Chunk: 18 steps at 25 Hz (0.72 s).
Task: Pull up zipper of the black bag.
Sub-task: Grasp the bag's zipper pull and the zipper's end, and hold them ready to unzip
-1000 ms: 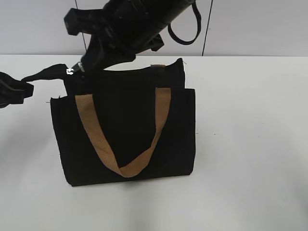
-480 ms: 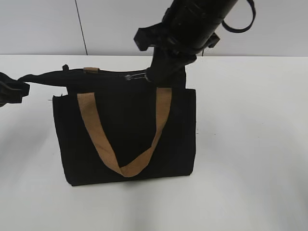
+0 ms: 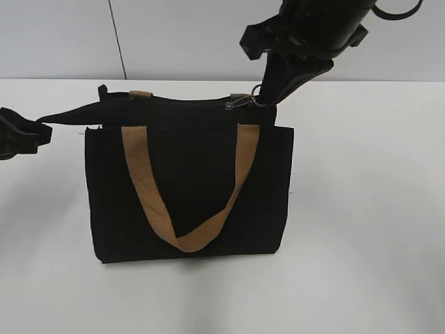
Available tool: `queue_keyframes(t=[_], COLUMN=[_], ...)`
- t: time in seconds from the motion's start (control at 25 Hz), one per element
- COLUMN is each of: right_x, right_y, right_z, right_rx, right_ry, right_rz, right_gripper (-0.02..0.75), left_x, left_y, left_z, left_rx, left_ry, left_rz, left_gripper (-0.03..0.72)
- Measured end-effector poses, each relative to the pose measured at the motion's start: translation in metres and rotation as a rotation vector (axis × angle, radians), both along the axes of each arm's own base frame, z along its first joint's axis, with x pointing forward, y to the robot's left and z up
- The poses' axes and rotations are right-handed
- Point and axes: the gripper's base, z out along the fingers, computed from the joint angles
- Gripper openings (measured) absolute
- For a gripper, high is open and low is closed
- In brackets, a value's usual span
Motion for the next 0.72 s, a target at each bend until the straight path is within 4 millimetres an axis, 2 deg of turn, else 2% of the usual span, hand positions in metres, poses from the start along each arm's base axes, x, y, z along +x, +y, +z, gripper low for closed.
queue_keyframes(t=[0.56, 0.64, 0.72], right_x=[0.004, 0.004, 0.004], right_y=[-0.011, -0.011, -0.014], right_z=[-0.002, -0.002, -0.001], right_rx=[-0.104, -0.101, -0.104], right_ry=[-0.039, -0.034, -0.032], right_rz=[-0.013, -0.012, 0.000], right_gripper=[-0.008, 0.029, 0.130], left_x=[0.000, 0.000, 0.001], left_y=[-0.001, 0.000, 0.003], left_z=[-0.001, -0.001, -0.001], left_rx=[-0.004, 0.002, 0.013], left_ry=[0.005, 0.003, 0.000], left_rz=[-0.006, 0.001, 0.022], left_gripper=[0.024, 0.074, 0.194])
